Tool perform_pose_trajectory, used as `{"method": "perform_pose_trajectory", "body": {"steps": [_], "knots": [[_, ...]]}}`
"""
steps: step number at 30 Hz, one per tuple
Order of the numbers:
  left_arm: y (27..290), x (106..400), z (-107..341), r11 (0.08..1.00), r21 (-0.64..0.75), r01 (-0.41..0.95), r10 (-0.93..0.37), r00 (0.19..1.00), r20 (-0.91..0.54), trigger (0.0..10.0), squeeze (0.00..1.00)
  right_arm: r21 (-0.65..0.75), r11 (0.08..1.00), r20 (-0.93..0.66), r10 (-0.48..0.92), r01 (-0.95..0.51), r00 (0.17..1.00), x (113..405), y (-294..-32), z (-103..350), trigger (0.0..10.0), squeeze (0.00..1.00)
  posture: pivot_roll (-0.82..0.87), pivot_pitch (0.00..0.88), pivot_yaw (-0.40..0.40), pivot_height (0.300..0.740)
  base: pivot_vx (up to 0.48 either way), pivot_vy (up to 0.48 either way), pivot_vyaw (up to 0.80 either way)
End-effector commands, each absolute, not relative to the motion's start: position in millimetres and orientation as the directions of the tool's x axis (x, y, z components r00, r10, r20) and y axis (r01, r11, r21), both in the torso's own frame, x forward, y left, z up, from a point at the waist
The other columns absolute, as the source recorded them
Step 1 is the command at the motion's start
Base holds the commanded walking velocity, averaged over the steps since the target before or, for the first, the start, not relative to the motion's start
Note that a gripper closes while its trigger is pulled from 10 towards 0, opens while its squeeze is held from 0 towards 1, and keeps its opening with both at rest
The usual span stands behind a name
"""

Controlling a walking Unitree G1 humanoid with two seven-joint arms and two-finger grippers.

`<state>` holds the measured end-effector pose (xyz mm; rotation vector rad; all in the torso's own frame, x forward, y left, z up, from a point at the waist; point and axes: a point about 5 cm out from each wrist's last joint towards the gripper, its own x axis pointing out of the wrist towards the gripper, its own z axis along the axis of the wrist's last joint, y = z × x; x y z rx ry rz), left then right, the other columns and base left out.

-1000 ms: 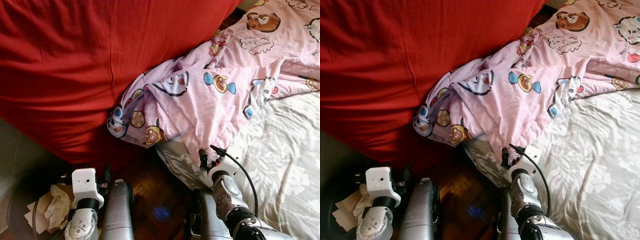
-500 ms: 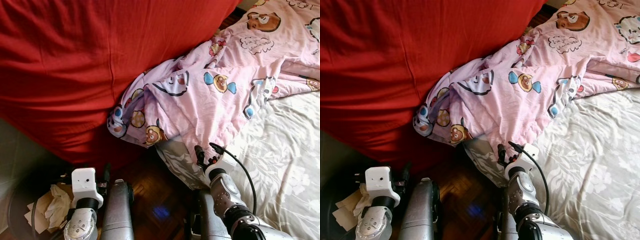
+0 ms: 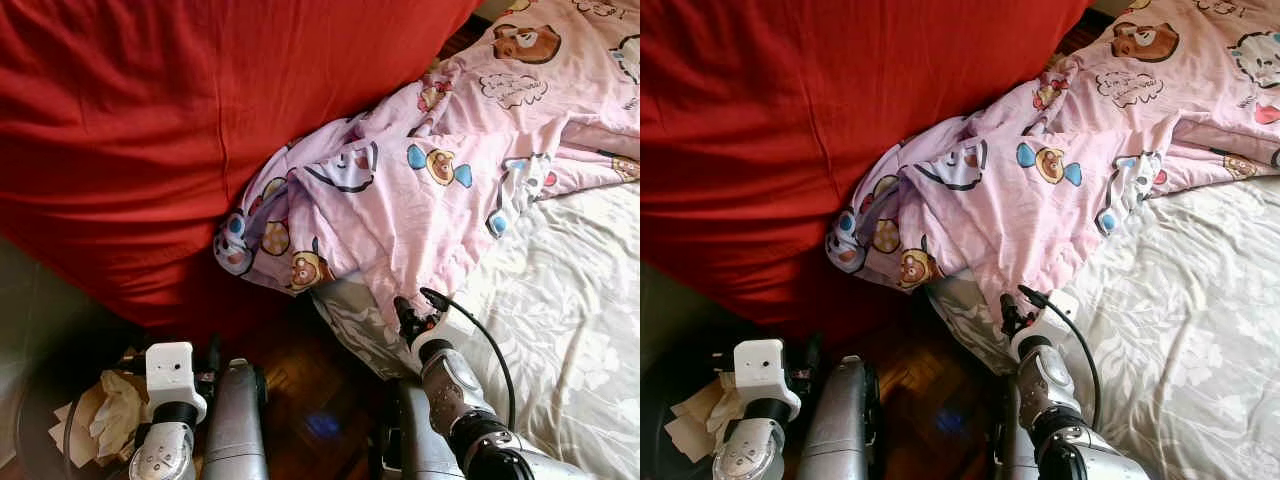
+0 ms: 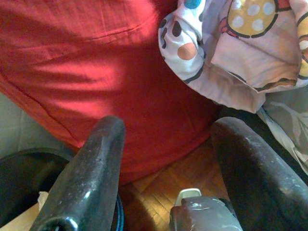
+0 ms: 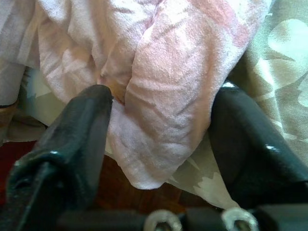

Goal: Clean up the room

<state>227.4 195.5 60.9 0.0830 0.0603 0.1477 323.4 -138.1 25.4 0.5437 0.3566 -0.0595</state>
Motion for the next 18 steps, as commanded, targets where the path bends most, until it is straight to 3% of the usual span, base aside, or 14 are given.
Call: {"method": "perform_pose_trajectory", "body": {"steps": [1,18], "knots": [[197.4,221.6,53.1,0.984,0.088,-0.153,0.161,0.983,-0.089,10.0,0.00,0.506,0.846,-0.392,0.055,0.166,0.918,316.1,-134.9,15.5,0.0,0.00,0.10,0.325,0.002,0.606,0.000,0.000,0.00],[191.0,225.0,48.2,0.984,0.109,-0.142,0.153,0.983,-0.104,10.0,0.00,0.470,0.871,-0.388,0.055,0.146,0.920,312.5,-138.5,12.6,0.0,0.00,0.09,0.308,-0.009,0.606,0.000,0.000,0.00]]}}
